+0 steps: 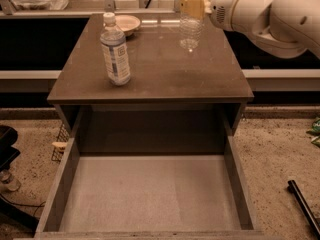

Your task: Pick water bottle from top drawer and place on counter

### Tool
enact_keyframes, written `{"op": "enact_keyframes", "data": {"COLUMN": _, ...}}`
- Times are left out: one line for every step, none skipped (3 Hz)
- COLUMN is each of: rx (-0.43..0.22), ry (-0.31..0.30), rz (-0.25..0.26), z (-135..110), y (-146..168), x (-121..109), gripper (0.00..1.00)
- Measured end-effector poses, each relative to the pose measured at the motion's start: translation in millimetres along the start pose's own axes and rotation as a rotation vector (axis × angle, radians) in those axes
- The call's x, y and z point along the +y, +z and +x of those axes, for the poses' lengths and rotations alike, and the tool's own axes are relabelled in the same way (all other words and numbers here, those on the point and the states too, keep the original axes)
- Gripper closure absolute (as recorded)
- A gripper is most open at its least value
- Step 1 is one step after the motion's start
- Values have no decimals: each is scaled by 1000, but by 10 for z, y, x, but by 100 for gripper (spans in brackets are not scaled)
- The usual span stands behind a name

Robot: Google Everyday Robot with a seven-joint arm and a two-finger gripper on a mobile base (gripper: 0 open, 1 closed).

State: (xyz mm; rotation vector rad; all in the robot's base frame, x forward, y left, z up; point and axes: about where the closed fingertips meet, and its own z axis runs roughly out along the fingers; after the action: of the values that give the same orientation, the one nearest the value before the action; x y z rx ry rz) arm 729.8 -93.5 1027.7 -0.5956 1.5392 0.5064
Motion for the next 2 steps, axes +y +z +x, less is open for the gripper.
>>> {"op": "enact_keyframes", "data": {"rx": 25, "ry": -7, "rz": 75, "z": 16, "y": 297, "x": -410, "gripper": 100}}
{"op": "enact_keyframes", "data": {"rx": 15, "ry": -17, "rz": 132, "z": 89, "y": 505, "x": -754, "gripper": 100}}
